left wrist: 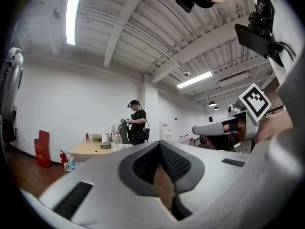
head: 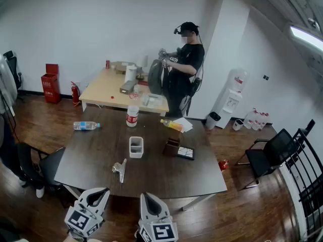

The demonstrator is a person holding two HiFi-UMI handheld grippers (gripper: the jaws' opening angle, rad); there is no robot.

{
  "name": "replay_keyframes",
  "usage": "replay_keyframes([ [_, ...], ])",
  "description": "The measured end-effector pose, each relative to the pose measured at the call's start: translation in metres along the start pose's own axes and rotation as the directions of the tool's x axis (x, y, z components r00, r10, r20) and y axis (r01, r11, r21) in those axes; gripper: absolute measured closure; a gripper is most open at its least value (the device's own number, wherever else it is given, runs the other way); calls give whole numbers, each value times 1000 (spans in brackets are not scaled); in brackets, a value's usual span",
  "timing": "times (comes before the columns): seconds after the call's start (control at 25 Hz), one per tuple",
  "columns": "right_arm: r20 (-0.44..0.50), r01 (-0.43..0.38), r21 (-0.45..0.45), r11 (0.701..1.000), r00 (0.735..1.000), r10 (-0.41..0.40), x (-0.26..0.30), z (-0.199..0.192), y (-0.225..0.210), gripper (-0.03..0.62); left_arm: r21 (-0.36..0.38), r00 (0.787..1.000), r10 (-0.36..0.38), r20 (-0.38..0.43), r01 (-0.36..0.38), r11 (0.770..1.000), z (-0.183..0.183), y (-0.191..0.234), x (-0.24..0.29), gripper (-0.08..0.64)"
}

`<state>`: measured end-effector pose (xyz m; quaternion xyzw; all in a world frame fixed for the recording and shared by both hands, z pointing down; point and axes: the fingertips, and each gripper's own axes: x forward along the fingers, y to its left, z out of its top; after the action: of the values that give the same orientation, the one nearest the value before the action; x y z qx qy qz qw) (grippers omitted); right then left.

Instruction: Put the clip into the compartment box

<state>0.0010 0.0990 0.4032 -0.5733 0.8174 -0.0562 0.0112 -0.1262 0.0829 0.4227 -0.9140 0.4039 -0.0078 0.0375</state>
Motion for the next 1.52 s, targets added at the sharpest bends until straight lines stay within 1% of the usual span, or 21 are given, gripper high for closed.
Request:
replay_keyframes([
  [0.16, 9, 3, -14, 1000, 1000, -3, 27, 6, -32, 595, 14, 1000, 9, -6, -9, 1000, -2, 11, 38, 569],
  [0.32, 16, -9, -35, 999, 1000, 10, 63, 12, -74, 595, 17, 999, 38, -12, -38, 999, -4, 26, 87, 568],
  [0.48, 15, -33, -52, 998, 999, 34, 99, 28, -120, 595, 37, 998, 61, 1, -61, 997, 8, 37, 151, 569],
  [0.68, 14, -54, -55, 997, 998, 54, 136, 40, -176, 595, 57, 997, 71, 23, -72, 996, 19, 36, 224, 569],
  [0.84, 16, -68, -55, 996, 998, 69, 161, 43, -207, 595, 55, 996, 87, 17, -88, 995, 19, 40, 258, 569],
  [0.96, 1, -78, -46, 996, 997, 78, 175, 39, -215, 595, 72, 996, 84, 10, -84, 994, 19, 46, 270, 569],
  [1.08, -27, -78, -30, 997, 997, 77, 188, 33, -218, 595, 78, 997, 79, -15, -78, 994, 14, 53, 277, 569],
  [1.2, -30, -76, -19, 997, 997, 76, 202, 31, -217, 595, 92, 995, 91, -37, -87, 992, 9, 69, 280, 569],
  [1.36, -53, -82, -7, 997, 995, 81, 222, 22, -208, 595, 91, 988, 123, -94, -115, 989, -10, 95, 279, 571],
  [1.52, -79, -102, -7, 995, 992, 101, 244, 12, -196, 595, 83, 977, 150, -149, -139, 987, -32, 117, 275, 537],
])
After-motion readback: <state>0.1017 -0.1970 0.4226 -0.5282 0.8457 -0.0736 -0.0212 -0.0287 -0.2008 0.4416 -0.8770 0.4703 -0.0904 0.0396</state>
